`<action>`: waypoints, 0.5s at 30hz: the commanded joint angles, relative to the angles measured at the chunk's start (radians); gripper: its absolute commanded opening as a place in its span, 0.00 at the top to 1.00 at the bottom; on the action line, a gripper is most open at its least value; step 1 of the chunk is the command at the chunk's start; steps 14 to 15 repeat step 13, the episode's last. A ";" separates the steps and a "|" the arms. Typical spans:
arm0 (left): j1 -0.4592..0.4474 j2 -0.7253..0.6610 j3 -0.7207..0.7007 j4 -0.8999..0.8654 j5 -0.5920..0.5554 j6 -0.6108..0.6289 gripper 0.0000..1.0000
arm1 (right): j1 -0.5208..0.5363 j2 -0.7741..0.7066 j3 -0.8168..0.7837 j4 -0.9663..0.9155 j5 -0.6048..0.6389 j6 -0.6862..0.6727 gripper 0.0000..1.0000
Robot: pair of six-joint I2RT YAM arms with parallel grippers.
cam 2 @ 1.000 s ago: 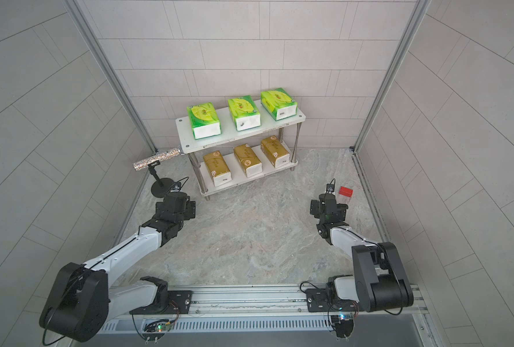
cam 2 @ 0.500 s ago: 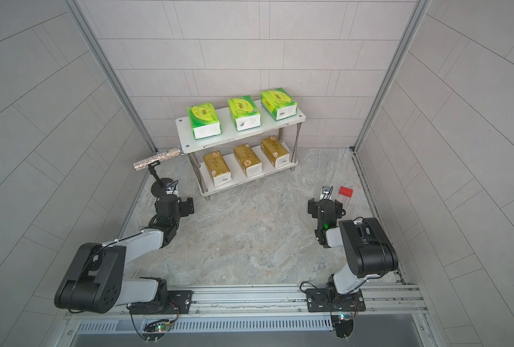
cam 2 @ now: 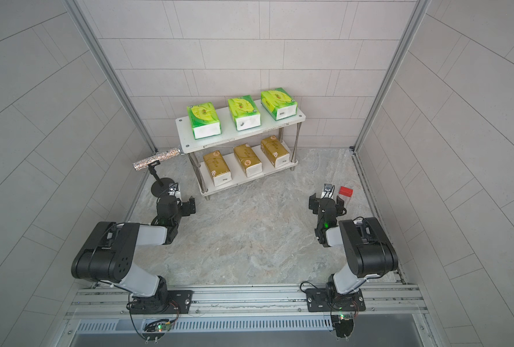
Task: Place the tissue boxes on the shelf by color
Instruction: Reset both arms
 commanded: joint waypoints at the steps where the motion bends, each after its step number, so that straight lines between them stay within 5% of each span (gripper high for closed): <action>1: 0.004 -0.014 0.017 0.016 0.012 0.006 0.00 | 0.001 -0.002 0.005 0.009 0.016 0.001 0.00; 15: 0.003 -0.023 0.015 0.013 0.015 0.010 0.00 | 0.000 -0.002 0.006 0.008 0.017 0.002 0.00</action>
